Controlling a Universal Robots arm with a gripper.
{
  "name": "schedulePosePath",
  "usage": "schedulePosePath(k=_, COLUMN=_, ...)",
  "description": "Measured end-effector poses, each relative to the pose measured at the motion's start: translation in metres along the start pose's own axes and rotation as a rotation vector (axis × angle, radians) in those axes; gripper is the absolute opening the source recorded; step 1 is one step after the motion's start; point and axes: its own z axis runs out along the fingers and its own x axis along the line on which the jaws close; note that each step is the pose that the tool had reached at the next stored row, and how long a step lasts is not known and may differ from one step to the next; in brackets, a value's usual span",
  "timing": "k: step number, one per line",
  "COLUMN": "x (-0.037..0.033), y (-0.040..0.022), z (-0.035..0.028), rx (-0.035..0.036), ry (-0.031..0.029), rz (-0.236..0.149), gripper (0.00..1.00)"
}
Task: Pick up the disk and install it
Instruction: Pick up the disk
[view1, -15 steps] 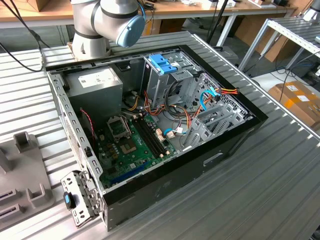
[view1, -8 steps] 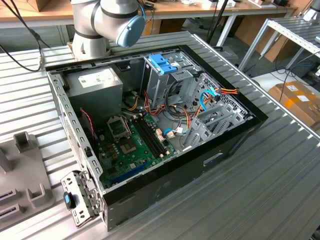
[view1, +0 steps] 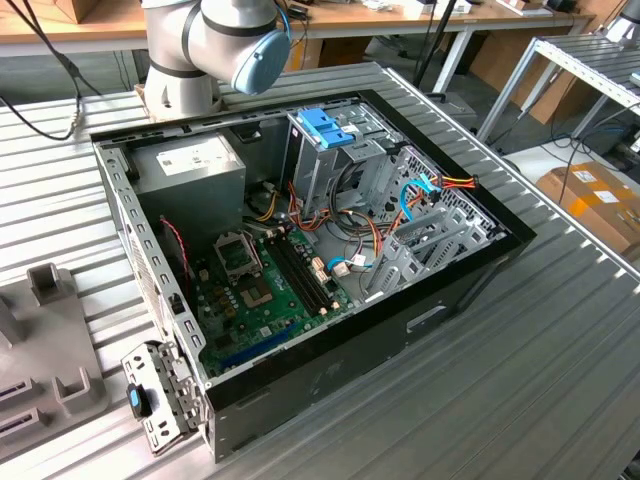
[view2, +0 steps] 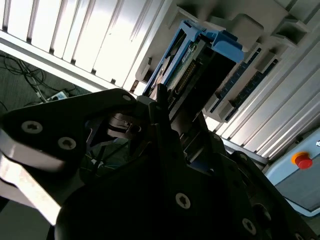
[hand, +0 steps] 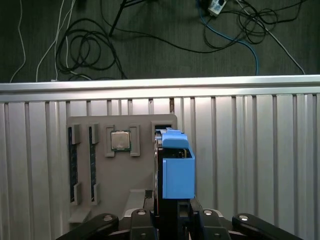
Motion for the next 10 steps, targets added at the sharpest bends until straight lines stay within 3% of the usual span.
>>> schedulePosePath(k=4, x=0.0001, y=0.0, z=-0.0077, rx=0.0, ry=0.0, rz=0.0, gripper=0.35)
schedulePosePath(k=10, x=0.0001, y=0.0, z=-0.0086, rx=0.0, ry=0.0, rz=0.0, gripper=0.35)
